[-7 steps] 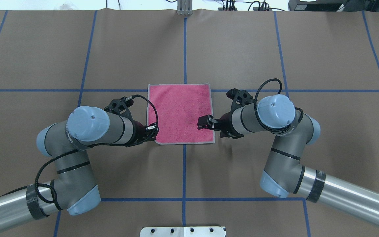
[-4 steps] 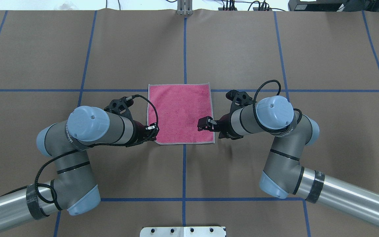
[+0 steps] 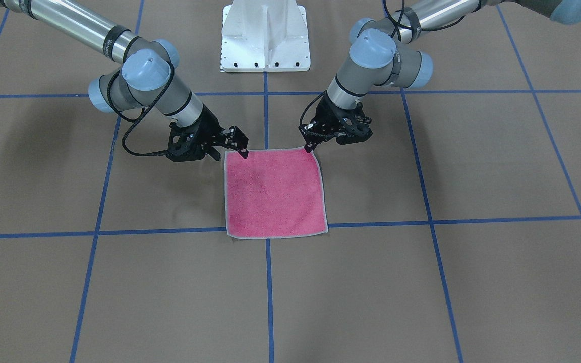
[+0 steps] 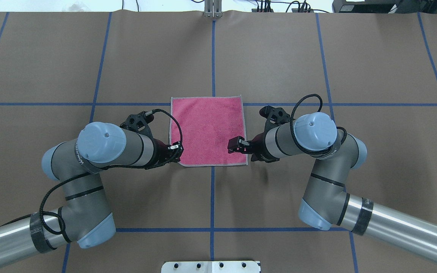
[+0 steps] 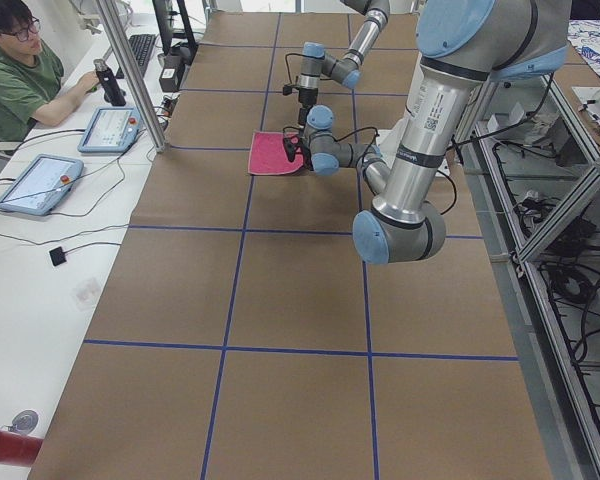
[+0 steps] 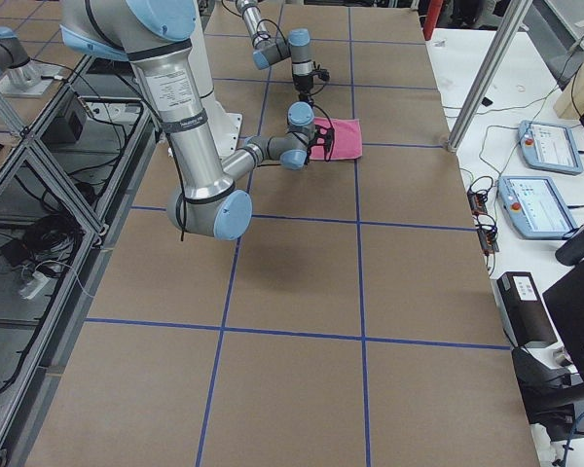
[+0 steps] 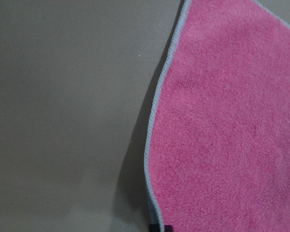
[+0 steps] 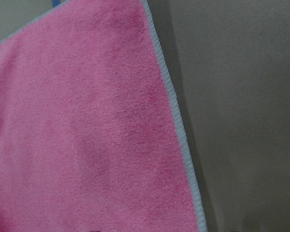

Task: Fold towel twice with both arms
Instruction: 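Move the right gripper to the towel's opposite edge and grasp it, then lift both towel edges and fold them toward the far side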

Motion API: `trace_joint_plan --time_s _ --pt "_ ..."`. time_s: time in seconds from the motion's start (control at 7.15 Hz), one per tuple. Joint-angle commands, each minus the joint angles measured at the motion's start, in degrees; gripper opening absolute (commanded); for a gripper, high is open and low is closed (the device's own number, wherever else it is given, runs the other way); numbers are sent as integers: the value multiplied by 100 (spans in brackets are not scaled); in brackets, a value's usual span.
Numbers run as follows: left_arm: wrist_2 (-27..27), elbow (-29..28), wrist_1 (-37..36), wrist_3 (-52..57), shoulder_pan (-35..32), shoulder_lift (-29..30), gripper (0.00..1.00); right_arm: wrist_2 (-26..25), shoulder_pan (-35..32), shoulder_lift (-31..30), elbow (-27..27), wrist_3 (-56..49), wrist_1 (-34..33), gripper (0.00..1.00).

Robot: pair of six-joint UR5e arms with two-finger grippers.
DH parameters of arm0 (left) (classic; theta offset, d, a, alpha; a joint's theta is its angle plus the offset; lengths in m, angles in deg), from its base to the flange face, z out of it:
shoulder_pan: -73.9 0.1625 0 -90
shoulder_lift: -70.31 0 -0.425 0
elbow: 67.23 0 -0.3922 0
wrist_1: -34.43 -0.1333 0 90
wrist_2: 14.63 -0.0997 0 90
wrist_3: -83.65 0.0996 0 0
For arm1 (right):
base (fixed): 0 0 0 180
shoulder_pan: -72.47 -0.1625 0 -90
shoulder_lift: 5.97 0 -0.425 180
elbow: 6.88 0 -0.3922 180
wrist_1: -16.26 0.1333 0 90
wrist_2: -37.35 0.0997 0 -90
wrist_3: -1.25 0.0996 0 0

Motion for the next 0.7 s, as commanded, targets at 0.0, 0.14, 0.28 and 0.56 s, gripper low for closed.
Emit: trace_joint_plan --time_s 0.0,0.14,0.28,0.56 --pt "9 -8 -1 0 0 -6 0 -1 1 12 22 0 0 81" --pt "52 0 -1 0 0 -6 0 -1 1 12 22 0 0 72" --pt "70 0 -10 0 0 -6 0 -1 1 12 22 0 0 64" --pt "70 0 -10 0 0 3 0 -1 1 12 22 0 8 60"
